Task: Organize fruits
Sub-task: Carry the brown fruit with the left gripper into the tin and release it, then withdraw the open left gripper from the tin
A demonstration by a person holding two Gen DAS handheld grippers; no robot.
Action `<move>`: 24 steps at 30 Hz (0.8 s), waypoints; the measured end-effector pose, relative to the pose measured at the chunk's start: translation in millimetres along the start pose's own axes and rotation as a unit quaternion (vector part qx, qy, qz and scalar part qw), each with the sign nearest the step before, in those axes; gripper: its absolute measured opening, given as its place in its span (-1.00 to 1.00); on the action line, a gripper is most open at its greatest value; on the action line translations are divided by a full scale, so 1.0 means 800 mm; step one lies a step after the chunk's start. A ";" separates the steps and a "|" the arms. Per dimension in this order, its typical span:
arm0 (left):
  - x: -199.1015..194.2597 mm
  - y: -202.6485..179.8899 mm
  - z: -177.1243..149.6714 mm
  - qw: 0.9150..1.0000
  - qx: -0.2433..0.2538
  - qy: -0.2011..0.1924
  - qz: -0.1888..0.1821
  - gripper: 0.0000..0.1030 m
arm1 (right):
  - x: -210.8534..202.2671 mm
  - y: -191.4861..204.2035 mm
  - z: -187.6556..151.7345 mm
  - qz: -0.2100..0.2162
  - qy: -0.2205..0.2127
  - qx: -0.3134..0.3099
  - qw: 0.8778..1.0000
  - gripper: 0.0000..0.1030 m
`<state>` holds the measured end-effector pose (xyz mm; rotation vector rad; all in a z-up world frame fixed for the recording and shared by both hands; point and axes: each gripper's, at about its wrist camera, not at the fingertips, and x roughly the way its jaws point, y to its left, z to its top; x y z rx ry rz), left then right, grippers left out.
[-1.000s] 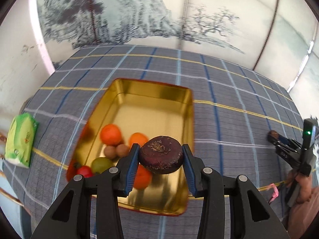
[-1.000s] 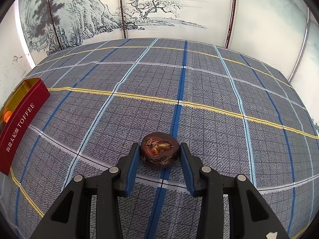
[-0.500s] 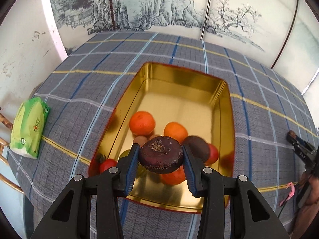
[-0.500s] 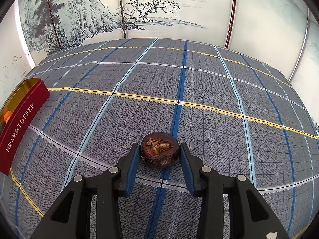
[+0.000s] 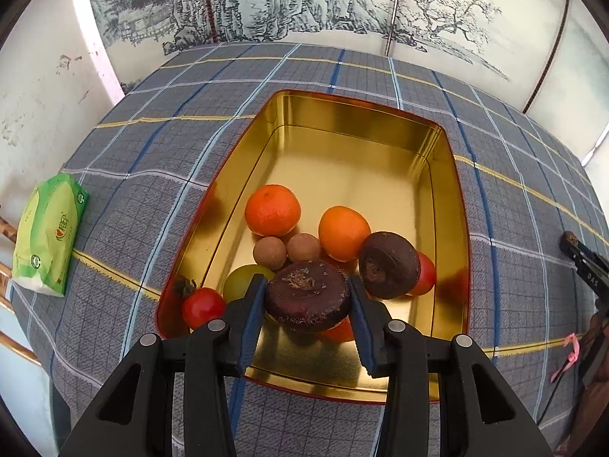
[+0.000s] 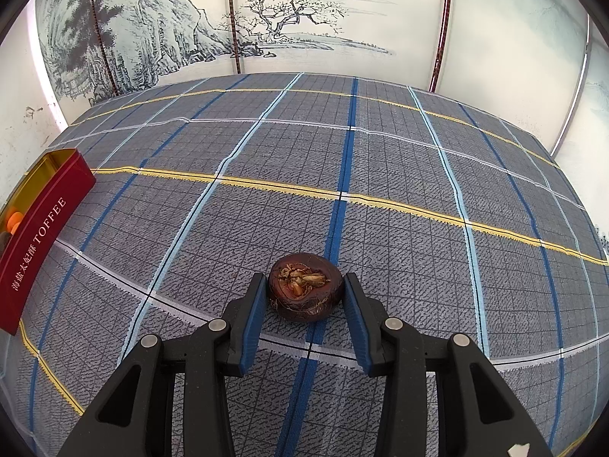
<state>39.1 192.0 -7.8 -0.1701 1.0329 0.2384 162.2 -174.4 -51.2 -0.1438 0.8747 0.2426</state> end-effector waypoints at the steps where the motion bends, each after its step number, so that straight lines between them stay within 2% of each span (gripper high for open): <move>1: 0.000 0.000 0.000 1.000 0.000 0.000 0.000 -0.16 | 0.000 0.000 0.000 0.000 0.000 0.000 1.000 -0.25; 9: 0.003 -0.007 0.000 1.000 0.008 0.004 0.005 -0.12 | 0.000 0.001 0.000 0.000 0.000 0.000 1.000 -0.25; 12: 0.004 -0.009 -0.001 1.000 0.010 0.004 0.006 -0.01 | 0.000 0.000 0.000 0.000 0.000 0.000 1.000 -0.25; 14: 0.003 -0.011 -0.002 1.000 0.011 0.003 0.009 0.14 | 0.000 0.000 0.000 0.000 0.000 0.000 1.000 -0.25; 24: -0.010 -0.008 -0.003 1.000 0.010 -0.007 0.004 0.28 | 0.001 0.000 0.000 -0.002 0.000 -0.001 1.000 -0.26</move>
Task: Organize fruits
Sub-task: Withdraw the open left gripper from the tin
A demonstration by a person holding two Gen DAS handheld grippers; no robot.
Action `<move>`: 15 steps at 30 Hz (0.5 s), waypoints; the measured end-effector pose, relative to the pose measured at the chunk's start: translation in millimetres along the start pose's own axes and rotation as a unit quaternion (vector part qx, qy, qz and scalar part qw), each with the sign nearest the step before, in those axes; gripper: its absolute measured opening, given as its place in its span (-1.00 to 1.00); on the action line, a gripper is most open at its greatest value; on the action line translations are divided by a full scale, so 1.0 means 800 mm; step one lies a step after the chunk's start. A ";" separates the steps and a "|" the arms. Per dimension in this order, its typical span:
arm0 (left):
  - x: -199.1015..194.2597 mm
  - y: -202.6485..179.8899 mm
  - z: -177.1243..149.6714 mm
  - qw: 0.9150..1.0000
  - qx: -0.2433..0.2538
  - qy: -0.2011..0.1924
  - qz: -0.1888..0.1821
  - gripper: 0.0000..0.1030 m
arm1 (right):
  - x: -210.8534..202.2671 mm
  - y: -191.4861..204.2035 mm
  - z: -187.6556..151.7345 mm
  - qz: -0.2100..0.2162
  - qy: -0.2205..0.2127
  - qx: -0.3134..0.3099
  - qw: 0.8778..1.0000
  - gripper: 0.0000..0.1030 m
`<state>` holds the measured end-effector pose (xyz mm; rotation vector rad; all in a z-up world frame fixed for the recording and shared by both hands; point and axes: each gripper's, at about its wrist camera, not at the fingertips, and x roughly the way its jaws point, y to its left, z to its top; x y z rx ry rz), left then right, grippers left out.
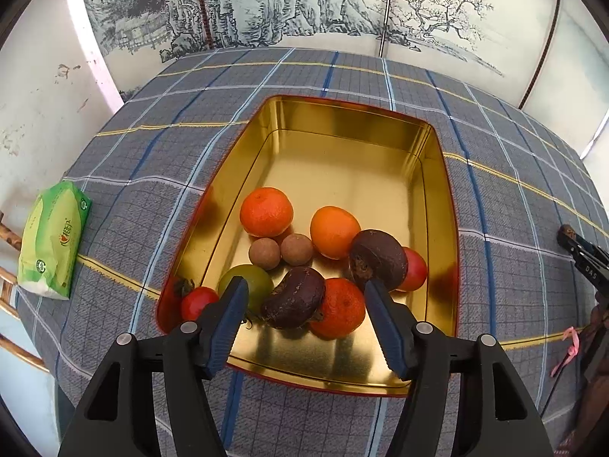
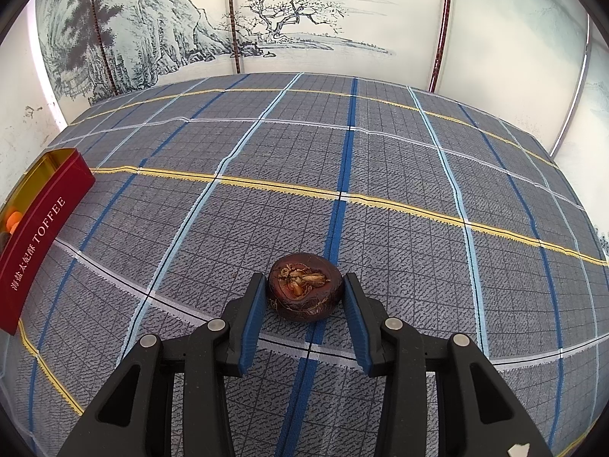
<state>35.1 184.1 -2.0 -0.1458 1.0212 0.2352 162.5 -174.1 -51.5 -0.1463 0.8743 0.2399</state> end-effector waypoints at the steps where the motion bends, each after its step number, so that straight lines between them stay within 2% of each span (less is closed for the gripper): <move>1: -0.001 0.000 -0.001 1.000 0.000 0.000 -0.001 0.29 | 0.000 0.001 0.000 0.000 0.000 0.000 1.000 -0.26; 6: -0.011 -0.003 -0.002 1.000 0.007 -0.012 0.000 0.31 | 0.000 -0.001 0.001 -0.001 0.000 0.000 1.000 -0.25; 15: -0.048 0.004 -0.006 0.998 0.002 -0.064 0.002 0.43 | 0.001 -0.001 0.000 -0.001 0.000 0.001 1.000 -0.24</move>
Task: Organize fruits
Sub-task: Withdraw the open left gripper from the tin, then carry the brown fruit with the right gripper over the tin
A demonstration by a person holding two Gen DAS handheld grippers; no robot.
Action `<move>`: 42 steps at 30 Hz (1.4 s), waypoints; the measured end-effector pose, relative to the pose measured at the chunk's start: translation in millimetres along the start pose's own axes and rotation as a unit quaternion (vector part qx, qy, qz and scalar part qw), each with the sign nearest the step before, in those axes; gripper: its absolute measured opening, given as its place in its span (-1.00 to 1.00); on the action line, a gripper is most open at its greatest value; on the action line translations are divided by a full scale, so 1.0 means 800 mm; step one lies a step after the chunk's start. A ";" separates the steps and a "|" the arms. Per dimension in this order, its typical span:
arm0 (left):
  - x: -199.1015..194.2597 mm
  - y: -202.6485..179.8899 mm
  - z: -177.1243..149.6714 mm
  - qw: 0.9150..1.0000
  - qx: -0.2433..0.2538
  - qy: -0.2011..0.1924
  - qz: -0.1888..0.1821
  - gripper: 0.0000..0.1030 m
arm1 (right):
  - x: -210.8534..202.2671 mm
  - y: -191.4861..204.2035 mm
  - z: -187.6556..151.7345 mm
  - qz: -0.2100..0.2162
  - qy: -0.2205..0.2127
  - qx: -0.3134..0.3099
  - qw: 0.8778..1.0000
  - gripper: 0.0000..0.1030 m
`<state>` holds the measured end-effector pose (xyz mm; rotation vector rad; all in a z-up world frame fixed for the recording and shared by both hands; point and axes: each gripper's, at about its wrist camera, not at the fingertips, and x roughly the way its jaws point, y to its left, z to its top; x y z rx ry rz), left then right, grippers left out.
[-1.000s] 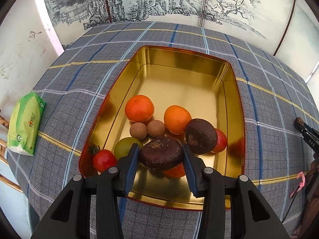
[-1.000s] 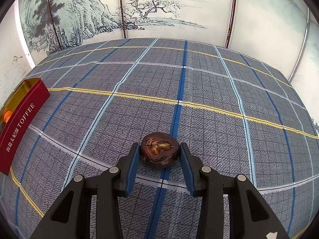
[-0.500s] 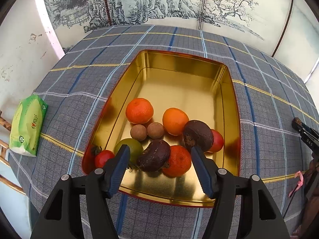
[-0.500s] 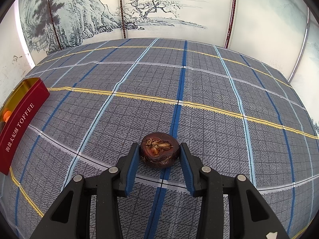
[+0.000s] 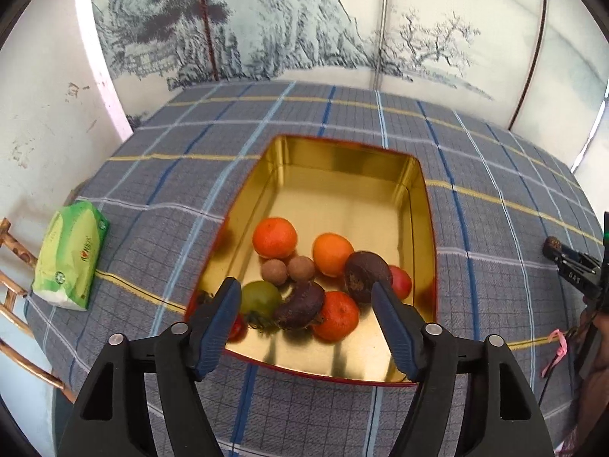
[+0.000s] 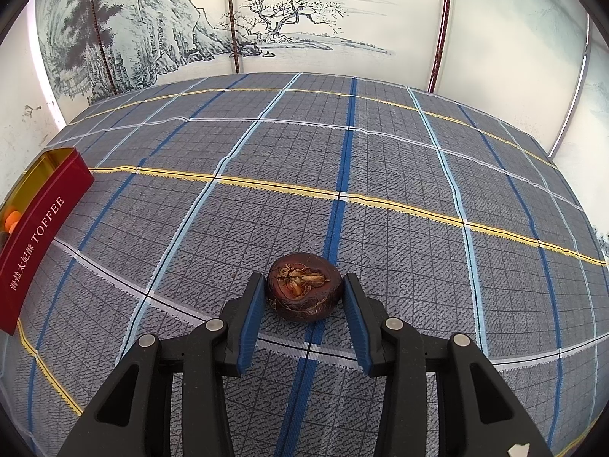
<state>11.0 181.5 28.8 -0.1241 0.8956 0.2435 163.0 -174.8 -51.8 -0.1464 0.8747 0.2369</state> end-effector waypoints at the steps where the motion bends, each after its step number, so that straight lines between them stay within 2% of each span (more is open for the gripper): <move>1: -0.003 0.002 -0.001 1.000 -0.003 -0.005 0.002 0.46 | 0.000 -0.001 0.000 0.000 0.000 0.000 1.000 -0.24; 5: -0.007 0.015 -0.006 1.000 -0.022 -0.005 -0.004 0.48 | 0.000 0.000 0.000 0.000 0.000 0.000 1.000 -0.24; 12: -0.011 0.034 -0.016 0.999 -0.043 -0.008 0.015 0.48 | 0.000 0.000 -0.001 0.000 0.000 -0.001 1.000 -0.25; 25: -0.012 0.051 -0.028 0.998 -0.060 -0.012 0.029 0.55 | 0.002 -0.005 0.003 -0.005 0.002 0.006 1.000 -0.29; 32: -0.010 0.058 -0.037 0.996 -0.064 -0.011 0.053 0.59 | 0.001 -0.003 0.002 -0.008 0.001 0.011 1.000 -0.29; 42: -0.007 0.076 -0.048 0.995 -0.080 -0.006 0.061 0.62 | -0.002 -0.001 0.003 -0.014 0.008 0.023 1.000 -0.31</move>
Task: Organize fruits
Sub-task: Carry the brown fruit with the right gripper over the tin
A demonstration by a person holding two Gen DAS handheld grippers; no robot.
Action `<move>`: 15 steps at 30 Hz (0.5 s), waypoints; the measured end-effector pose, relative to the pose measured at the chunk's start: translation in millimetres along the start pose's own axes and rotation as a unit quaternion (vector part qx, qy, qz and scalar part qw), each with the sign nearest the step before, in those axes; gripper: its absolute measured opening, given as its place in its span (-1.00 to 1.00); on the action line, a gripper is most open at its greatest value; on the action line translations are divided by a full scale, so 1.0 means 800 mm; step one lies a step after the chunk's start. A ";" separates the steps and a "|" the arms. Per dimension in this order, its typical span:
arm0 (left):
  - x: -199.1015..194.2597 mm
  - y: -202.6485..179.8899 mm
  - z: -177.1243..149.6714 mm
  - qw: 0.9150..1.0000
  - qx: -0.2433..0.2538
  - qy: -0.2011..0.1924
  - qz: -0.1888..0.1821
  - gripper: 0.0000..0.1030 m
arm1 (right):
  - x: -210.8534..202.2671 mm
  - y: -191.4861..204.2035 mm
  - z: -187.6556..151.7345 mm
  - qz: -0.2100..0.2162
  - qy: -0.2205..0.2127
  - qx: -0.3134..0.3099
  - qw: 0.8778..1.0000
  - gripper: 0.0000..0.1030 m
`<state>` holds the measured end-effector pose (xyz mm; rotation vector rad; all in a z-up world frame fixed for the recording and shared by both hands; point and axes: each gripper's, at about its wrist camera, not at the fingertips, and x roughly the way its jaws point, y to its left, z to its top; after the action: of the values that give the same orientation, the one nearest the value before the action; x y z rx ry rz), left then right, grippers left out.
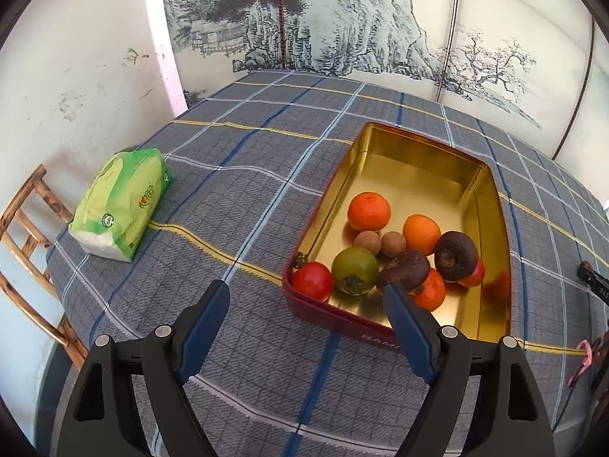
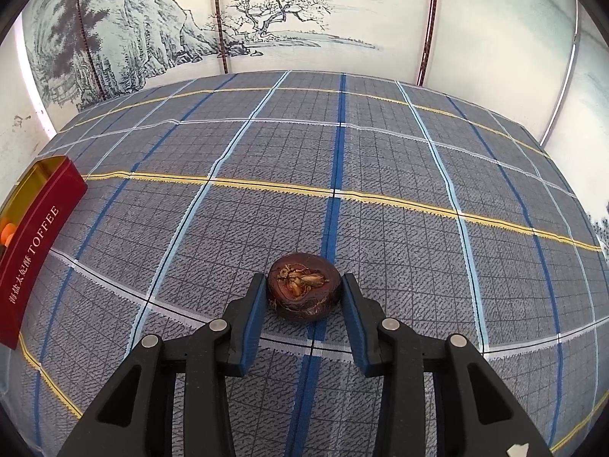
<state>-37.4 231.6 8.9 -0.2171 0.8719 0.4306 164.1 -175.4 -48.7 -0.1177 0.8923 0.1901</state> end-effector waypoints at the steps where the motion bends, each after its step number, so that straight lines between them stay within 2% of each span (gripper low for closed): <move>1: 0.000 0.003 -0.001 1.000 -0.003 0.000 0.001 0.62 | -0.002 0.001 0.001 0.000 -0.001 0.000 1.000 -0.31; 7: -0.002 0.012 -0.001 1.000 -0.009 -0.004 0.005 0.62 | -0.031 0.022 0.007 0.022 -0.017 -0.010 1.000 -0.31; 15: -0.002 0.022 -0.002 1.000 -0.017 -0.002 0.007 0.62 | -0.073 0.124 0.020 0.095 -0.042 -0.086 0.991 -0.31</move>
<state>-47.3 246.2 8.8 -0.2419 0.8639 0.4602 119.1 -82.4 4.8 -0.1836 0.8014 0.4476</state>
